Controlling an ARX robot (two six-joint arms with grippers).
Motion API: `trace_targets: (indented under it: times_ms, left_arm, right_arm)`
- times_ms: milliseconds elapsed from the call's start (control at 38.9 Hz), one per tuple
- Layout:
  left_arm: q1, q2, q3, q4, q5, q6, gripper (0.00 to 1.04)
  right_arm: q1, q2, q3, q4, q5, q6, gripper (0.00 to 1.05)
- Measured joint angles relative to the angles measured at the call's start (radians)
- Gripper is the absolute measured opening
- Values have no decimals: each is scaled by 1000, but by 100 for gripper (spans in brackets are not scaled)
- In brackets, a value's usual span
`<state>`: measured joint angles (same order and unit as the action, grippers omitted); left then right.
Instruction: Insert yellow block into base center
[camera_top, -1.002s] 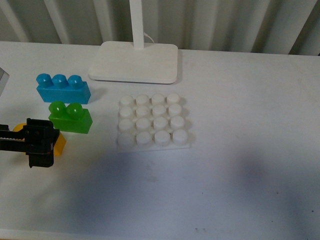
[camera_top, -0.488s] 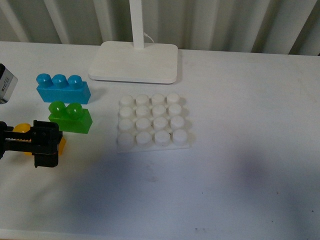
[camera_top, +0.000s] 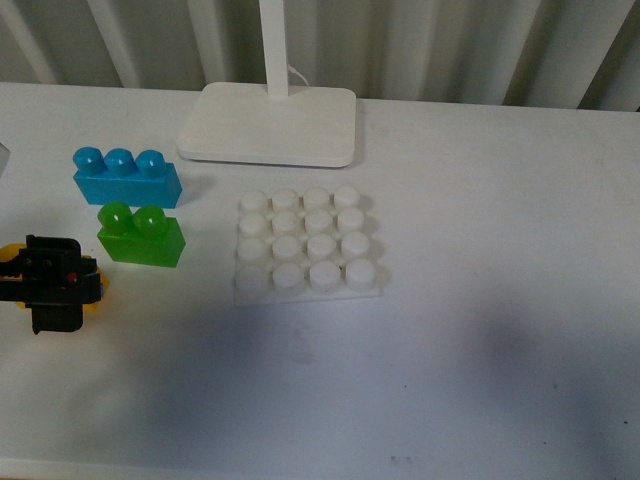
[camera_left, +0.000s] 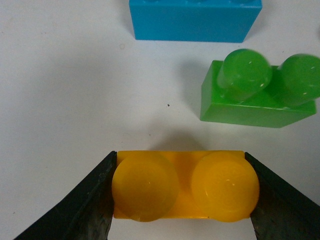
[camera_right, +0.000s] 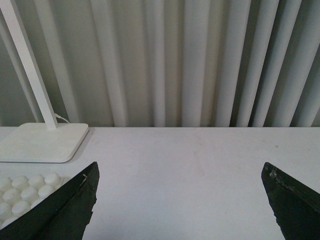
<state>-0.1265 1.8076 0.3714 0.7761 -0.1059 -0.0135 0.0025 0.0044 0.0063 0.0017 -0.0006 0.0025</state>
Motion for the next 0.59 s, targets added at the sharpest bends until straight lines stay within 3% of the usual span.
trace_targets:
  times_ms: [128, 257, 591]
  left_arm:
    - [-37, -126, -10, -90, -42, -46, 65]
    - [-150, -222, 16, -217, -124, -131, 65]
    - [-406, -177, 222, -371, -280, -320, 65]
  right_arm:
    - [0, 0, 0, 0, 0, 0, 95]
    - [0, 0, 0, 0, 0, 0, 95]
    - [0, 0, 0, 0, 0, 0, 95]
